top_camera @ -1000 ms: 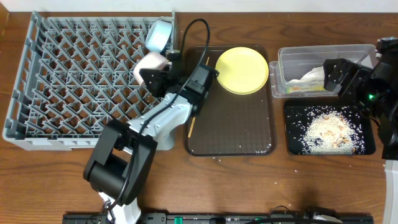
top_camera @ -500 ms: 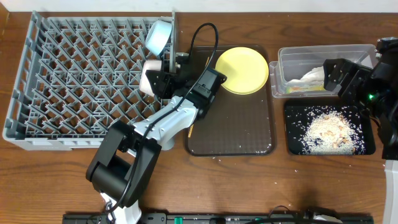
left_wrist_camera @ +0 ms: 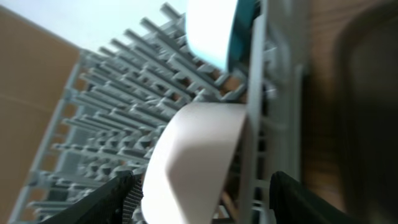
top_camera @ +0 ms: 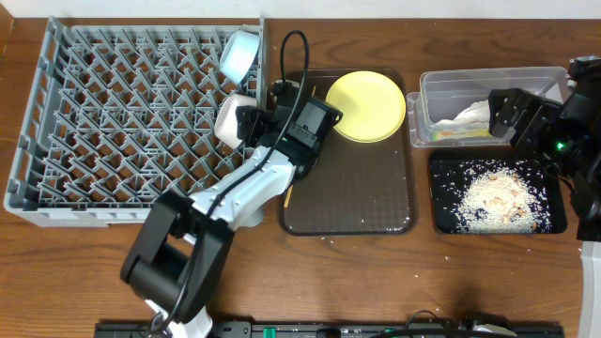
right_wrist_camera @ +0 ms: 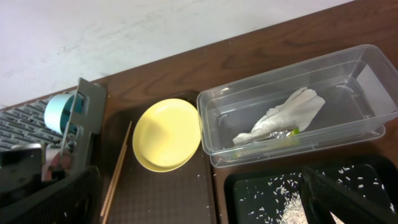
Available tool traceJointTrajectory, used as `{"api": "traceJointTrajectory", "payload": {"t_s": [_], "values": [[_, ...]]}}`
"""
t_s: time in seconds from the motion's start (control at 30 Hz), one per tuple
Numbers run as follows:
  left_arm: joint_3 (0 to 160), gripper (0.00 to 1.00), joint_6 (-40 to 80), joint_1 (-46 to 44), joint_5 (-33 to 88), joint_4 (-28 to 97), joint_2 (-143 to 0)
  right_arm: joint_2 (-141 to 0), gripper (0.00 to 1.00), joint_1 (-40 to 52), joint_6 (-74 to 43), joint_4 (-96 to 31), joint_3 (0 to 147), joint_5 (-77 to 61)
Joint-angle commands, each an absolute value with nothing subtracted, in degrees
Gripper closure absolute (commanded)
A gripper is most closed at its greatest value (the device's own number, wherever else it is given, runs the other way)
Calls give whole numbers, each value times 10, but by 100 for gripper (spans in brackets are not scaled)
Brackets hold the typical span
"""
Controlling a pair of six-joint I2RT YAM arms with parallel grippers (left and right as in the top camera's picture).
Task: Sort waste into correct bins and load items into the dishwasher
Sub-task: 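Grasp the edge of the yellow plate with the left gripper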
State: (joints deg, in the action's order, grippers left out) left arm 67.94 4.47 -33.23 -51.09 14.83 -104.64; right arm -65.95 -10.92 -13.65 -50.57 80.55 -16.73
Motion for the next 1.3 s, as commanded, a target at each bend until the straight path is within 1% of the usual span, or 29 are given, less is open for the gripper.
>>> {"api": "traceJointTrajectory", "payload": {"t_s": [0.0,0.07,0.13,0.23,0.3,0.4,0.47,0.77,1.13,1.27], "values": [[696,29,48,-333,-434,142,-996,-660,1,-115,-143,-506,809,-169],[696,29,49,-333,-383,138,-971,-660,1,-115,-143,-506,809,-169],[696,28,72,-333,-285,136,-945,-660,1,-115,-143,-506,809,-169],[696,30,164,-333,-131,132,-924,-660,1,-115,-143,-506,809,-169],[696,33,240,-333,-69,123,-926,-660,1,-115,-143,-507,809,-169],[696,35,350,-333,-58,117,-947,-660,1,-115,-143,-506,809,-169],[696,42,380,-334,-58,104,-969,-660,1,-115,-143,-506,809,-169],[696,42,478,-341,-49,5,-1079,-660,1,-115,-143,-506,809,-169],[696,42,489,-341,-49,-19,-1130,-660,1,-115,-143,-506,809,-169],[696,42,517,-341,-49,-30,-1147,-660,1,-115,-143,-506,809,-169]]}}
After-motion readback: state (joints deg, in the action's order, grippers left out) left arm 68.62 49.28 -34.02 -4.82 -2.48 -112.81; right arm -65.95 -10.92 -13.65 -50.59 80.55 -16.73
